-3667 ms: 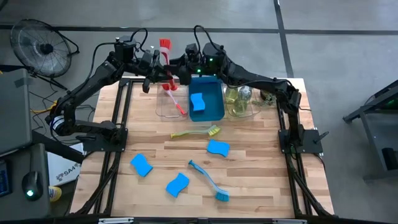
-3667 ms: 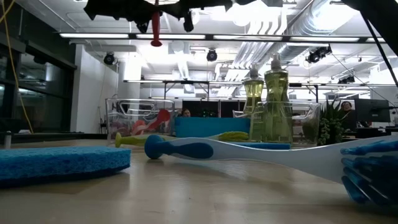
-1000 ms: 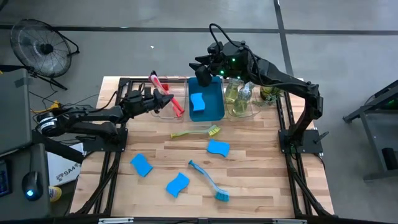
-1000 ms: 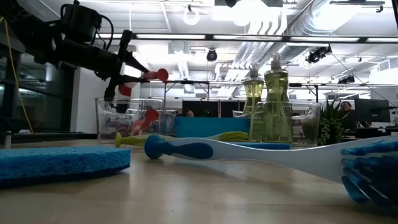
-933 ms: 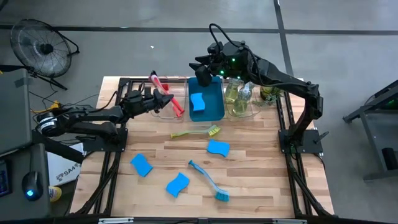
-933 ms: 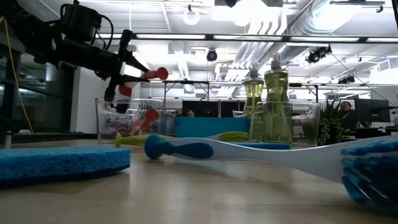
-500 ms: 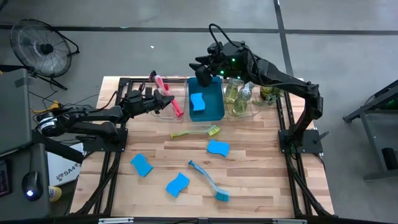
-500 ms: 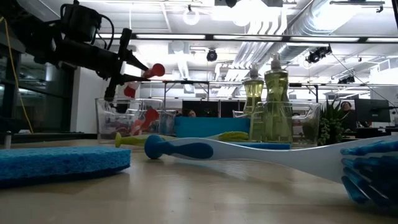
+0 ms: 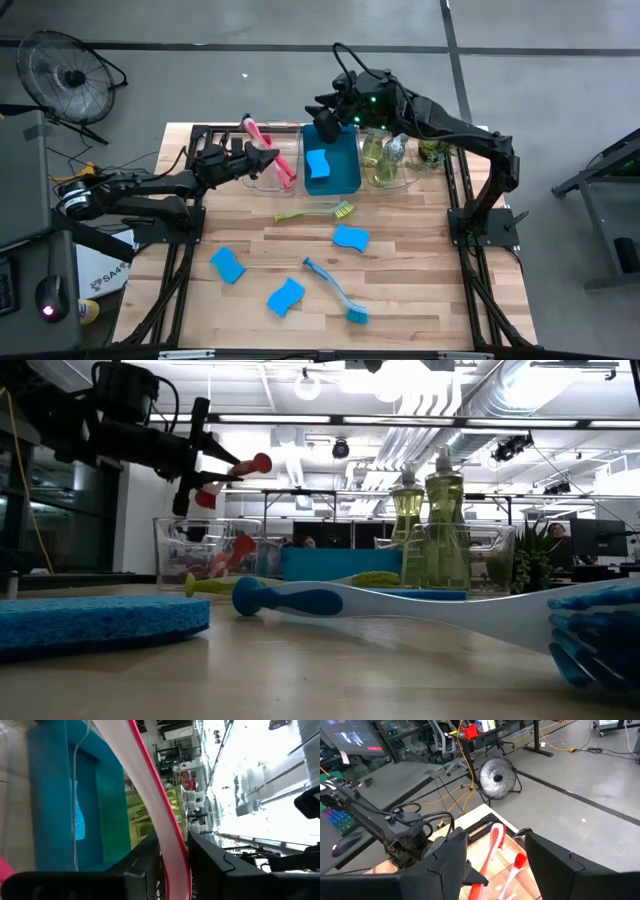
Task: Pick & Place Kitchen Sink Supplies
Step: Put the red dish brush into the left transparent bin
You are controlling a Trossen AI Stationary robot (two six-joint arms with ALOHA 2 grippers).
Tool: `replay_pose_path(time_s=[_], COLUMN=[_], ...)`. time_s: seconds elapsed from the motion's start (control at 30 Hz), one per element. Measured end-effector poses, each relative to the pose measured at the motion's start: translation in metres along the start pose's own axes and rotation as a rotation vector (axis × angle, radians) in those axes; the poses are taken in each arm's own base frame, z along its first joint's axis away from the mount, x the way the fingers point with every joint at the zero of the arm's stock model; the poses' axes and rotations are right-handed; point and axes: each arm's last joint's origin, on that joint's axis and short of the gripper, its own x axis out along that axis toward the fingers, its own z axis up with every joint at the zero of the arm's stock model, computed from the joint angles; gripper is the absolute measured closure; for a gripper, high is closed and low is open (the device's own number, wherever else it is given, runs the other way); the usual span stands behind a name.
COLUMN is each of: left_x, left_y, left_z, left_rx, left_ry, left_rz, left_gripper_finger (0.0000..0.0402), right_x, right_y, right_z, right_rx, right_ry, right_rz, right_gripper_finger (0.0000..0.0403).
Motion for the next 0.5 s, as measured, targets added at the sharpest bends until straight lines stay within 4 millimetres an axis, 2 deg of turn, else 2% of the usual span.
replay_pose_path(time_s=[0.5], left_x=[-0.0073], left_y=[-0.0102], left_z=[0.0019], left_rx=[0.027], left_ry=[-0.011], left_rz=[-0.053], left_gripper_finger=[0.0336], right_x=[-0.0009], right_y=[0.0051], right_z=[-0.0018], right_rx=[0.016], right_ry=[0.001], right_rz=[0.005], right_gripper_finger=[0.0208])
